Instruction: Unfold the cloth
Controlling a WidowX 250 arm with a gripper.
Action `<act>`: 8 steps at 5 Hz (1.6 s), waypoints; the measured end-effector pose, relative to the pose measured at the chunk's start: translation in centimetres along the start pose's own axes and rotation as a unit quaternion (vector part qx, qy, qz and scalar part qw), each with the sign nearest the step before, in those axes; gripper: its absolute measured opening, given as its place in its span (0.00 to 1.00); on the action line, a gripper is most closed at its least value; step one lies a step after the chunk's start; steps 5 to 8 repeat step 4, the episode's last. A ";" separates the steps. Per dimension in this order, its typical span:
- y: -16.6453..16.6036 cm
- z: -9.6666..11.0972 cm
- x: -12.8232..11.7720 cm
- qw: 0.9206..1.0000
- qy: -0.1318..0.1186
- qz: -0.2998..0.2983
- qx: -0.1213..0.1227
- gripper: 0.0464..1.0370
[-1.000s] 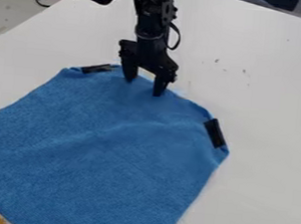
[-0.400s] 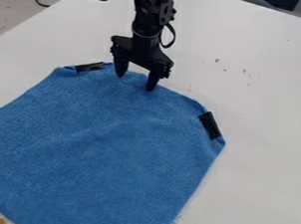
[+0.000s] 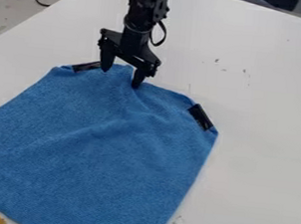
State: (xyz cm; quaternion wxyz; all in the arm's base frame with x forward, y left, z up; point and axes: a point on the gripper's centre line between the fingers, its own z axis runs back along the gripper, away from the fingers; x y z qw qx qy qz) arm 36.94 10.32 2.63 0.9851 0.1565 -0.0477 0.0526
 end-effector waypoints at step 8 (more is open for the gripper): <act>-7.4 5.9 0.0 0.997 -0.031 -0.034 -0.061 0.96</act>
